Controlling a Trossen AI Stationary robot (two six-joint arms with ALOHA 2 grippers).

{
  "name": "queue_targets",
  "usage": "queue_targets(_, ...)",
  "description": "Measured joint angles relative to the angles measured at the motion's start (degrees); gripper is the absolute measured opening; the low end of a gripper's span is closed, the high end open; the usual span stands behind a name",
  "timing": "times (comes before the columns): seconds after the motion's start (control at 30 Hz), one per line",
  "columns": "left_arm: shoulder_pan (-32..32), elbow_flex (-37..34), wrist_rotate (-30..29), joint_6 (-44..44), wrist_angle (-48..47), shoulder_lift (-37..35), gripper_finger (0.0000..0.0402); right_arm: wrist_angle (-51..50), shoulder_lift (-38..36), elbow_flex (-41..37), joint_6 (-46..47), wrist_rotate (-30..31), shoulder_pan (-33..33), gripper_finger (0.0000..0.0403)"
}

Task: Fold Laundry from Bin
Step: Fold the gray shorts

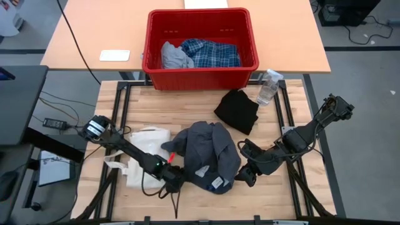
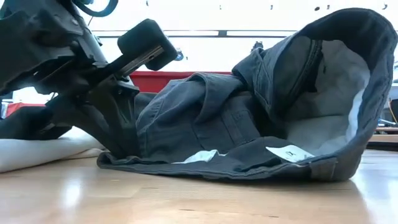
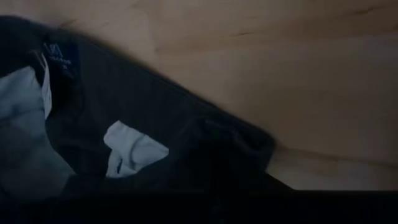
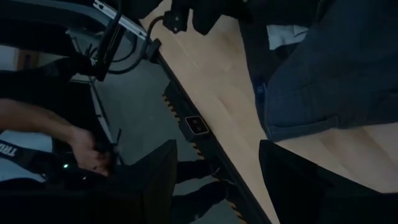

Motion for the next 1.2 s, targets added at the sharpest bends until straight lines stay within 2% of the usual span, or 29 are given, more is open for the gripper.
queue_targets(0.17, 0.0, 0.5, -2.8, -6.2, -1.1, -3.5, 0.0005, -0.2, 0.0, 0.0, -0.6, 1.6, 0.0, 0.0230)
queue_targets(0.3, 0.2, 2.0, -4.3, -13.6, -0.9, -10.6, 0.0003, -0.2, 0.0, 0.0, -0.7, 4.6, 0.5, 0.0230)
queue_targets(0.53, 0.2, 4.0, -5.6, -31.4, -2.4, -24.1, 0.0002, -0.2, 0.2, -1.2, -1.4, 17.3, 6.3, 0.0230)
queue_targets(0.6, 0.2, 4.0, -7.0, -36.6, -2.5, -27.1, 0.0001, 1.3, 1.7, -1.3, -5.5, 19.2, 7.3, 0.0230)
queue_targets(0.73, 0.2, 4.0, -11.6, -45.5, -2.9, -31.0, 0.0001, 1.6, 8.6, -1.1, -18.0, 14.1, 7.0, 0.0230)
queue_targets(0.8, 0.2, 4.0, -14.2, -48.6, -2.9, -32.4, 0.0001, -1.1, 13.0, 0.2, -20.8, 11.6, 6.1, 0.0230)
queue_targets(0.9, 0.2, 4.0, -15.4, -51.3, -3.1, -33.1, 0.0001, -8.8, 19.2, 3.8, -20.9, 13.1, 5.2, 0.0230)
queue_targets(1.03, 0.2, 4.0, -16.0, -51.5, -3.0, -33.1, 0.0000, -18.4, 26.2, 7.5, -18.7, 19.1, 5.1, 0.0230)
queue_targets(1.2, 0.4, 4.0, -18.4, -51.8, -3.0, -33.2, 0.0000, -20.5, 31.9, 7.4, -14.7, 19.0, 4.3, 0.0224)
